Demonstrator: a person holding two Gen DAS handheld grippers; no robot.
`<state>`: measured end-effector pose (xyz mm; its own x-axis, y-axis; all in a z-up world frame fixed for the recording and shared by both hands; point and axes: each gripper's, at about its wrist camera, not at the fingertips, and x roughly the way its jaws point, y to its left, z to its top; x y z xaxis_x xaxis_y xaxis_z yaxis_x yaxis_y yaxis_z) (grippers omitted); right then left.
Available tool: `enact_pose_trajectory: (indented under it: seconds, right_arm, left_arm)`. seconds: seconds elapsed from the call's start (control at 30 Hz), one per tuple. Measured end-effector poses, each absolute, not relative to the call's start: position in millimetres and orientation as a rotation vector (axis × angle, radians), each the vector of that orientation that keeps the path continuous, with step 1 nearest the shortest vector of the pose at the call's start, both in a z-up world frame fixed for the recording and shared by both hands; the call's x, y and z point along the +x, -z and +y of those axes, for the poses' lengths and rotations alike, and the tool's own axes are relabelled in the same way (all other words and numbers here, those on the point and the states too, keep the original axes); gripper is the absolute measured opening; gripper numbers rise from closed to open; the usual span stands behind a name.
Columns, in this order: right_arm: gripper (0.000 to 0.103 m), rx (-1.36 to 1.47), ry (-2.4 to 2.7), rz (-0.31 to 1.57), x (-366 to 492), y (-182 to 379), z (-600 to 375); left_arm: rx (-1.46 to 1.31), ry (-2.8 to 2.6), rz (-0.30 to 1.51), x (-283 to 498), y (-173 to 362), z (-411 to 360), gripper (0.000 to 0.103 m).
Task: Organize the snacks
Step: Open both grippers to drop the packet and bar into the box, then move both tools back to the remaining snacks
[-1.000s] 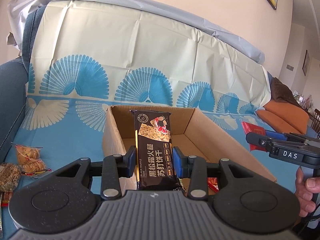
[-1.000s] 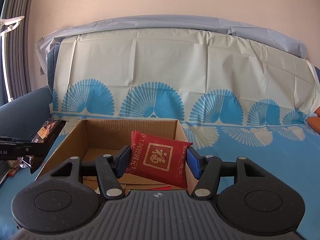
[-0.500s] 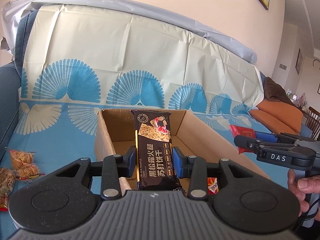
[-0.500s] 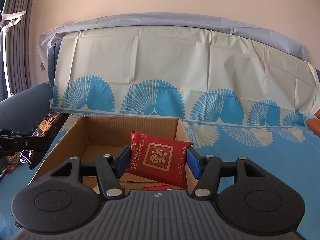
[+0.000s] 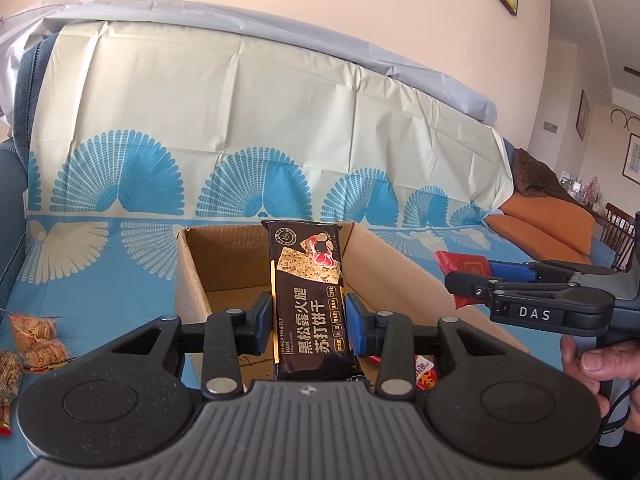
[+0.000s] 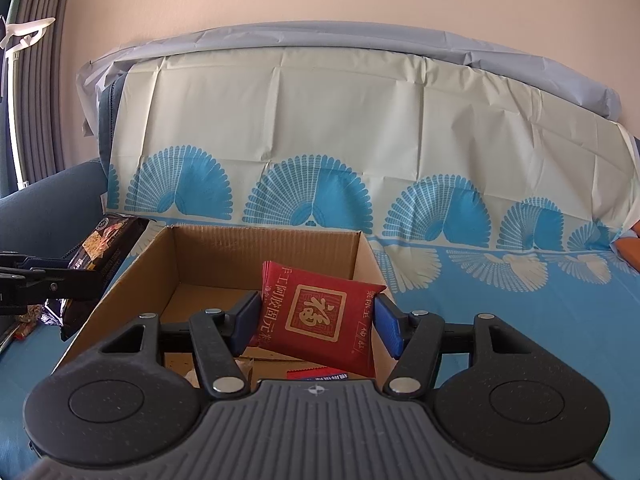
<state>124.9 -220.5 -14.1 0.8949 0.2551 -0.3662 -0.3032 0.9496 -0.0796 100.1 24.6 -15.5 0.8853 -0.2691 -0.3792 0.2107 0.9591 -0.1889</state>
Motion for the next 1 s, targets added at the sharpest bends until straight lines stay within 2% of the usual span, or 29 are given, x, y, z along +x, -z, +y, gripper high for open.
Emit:
enact_pose_trajectory:
  seconds: [0.2,0.23,0.3,0.43,0.53,0.8,0.87,0.93,1.0]
  right_arm:
    - [0.066,-0.134,-0.294,0.364,125,14,-220]
    - [0.070,-0.131,-0.295,0.369,125,14,-220]
    - [0.076,-0.119,-0.287,0.383,129,14,-221]
    - [0.086,-0.070,-0.222,0.401,134,15,-230]
    - [0.087,-0.091,-0.126,0.470,145,25,-235]
    - [0.086,-0.050,0.023,0.700,173,56,-253]
    - [0.082,-0.047,0.004,0.737,175,61,-252]
    - [0.070,-0.052,-0.030,0.774,176,65,-247]
    - [0.069,-0.093,-0.035,0.780,174,65,-241]
  left_arm:
    - [-0.147,0.295,0.400,96,14,20,0.043]
    - [-0.157,0.309,0.403,96,14,20,0.046]
    - [-0.168,0.325,0.409,96,14,19,0.061]
    - [-0.168,0.290,0.417,99,15,21,0.066]
    - [-0.170,0.243,0.457,105,19,27,0.071]
    - [-0.150,0.180,0.503,109,23,38,0.076]
    - [-0.146,0.174,0.502,107,23,41,0.076]
    - [-0.137,0.165,0.502,104,22,43,0.076]
    - [-0.133,0.156,0.497,100,21,47,0.076]
